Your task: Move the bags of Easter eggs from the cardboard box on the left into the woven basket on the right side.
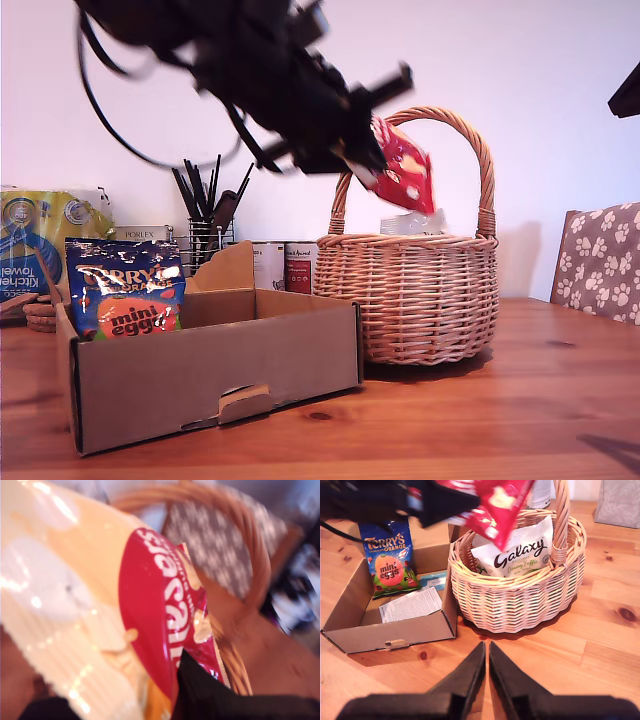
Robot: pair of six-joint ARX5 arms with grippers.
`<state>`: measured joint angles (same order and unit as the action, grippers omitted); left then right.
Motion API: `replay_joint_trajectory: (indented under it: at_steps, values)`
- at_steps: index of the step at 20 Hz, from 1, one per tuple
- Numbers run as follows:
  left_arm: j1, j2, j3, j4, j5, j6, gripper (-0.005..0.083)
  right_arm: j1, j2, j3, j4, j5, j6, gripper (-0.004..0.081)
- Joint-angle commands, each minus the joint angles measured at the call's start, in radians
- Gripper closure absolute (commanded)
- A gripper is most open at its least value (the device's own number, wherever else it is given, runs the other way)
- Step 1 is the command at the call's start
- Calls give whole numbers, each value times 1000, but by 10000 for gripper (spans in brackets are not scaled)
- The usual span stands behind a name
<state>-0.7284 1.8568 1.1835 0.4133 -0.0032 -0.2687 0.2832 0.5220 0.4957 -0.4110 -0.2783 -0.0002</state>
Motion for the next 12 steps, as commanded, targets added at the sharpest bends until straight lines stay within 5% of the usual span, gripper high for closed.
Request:
replay_joint_trajectory:
  at_steps: [1, 8, 12]
  values:
    - [-6, 71, -10, 58, -34, -24, 797, 4, 5, 17, 9, 0, 0, 783]
    - [-8, 162, -4, 9, -82, -46, 797, 4, 5, 17, 10, 0, 0, 783]
    - [-7, 161, 10, 26, 85, -47, 797, 4, 5, 17, 10, 0, 0, 783]
